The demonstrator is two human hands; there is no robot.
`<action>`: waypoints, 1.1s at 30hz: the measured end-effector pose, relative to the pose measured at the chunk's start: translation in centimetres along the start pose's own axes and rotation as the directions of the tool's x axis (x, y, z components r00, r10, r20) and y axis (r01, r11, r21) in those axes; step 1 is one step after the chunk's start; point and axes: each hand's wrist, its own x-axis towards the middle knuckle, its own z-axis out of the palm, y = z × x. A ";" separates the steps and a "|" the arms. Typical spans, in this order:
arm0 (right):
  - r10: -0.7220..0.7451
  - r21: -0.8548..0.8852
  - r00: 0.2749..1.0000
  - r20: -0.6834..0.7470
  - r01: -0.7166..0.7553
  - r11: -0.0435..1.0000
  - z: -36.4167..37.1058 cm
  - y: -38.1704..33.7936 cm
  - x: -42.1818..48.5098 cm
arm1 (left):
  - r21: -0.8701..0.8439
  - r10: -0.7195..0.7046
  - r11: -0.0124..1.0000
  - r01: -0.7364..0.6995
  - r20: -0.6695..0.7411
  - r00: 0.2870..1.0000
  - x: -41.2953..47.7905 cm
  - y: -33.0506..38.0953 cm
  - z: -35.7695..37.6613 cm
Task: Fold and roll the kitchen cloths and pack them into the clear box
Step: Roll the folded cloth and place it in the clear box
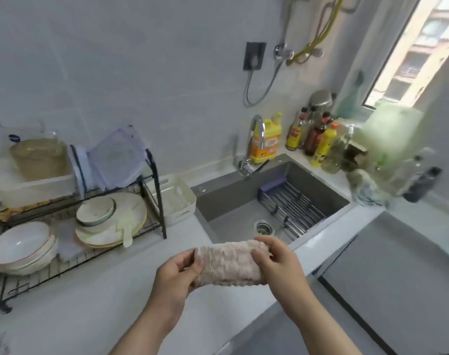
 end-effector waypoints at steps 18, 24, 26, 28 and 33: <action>-0.112 0.236 0.760 -0.640 0.333 0.913 -40.9 -0.4 -11.6 | -0.029 0.211 0.959 -0.282 0.738 0.641 -4.7 4.4 45.0; -0.073 0.200 0.646 -0.760 0.339 0.919 -47.0 2.5 -14.1 | 0.011 0.103 0.964 -0.267 0.907 0.409 -6.0 1.7 52.9; -0.066 0.190 0.630 -0.774 0.331 0.924 -49.0 3.2 -13.5 | 0.030 0.089 0.954 -0.300 0.923 0.375 -5.0 1.0 55.1; -0.062 0.182 0.624 -0.779 0.321 0.930 -50.7 3.9 -12.0 | 0.032 0.095 0.948 -0.316 0.920 0.379 -3.3 0.2 57.4; -0.065 0.178 0.626 -0.777 0.318 0.931 -55.1 4.0 -5.4 | -0.002 0.118 0.961 -0.277 0.908 0.403 2.0 -0.4 64.3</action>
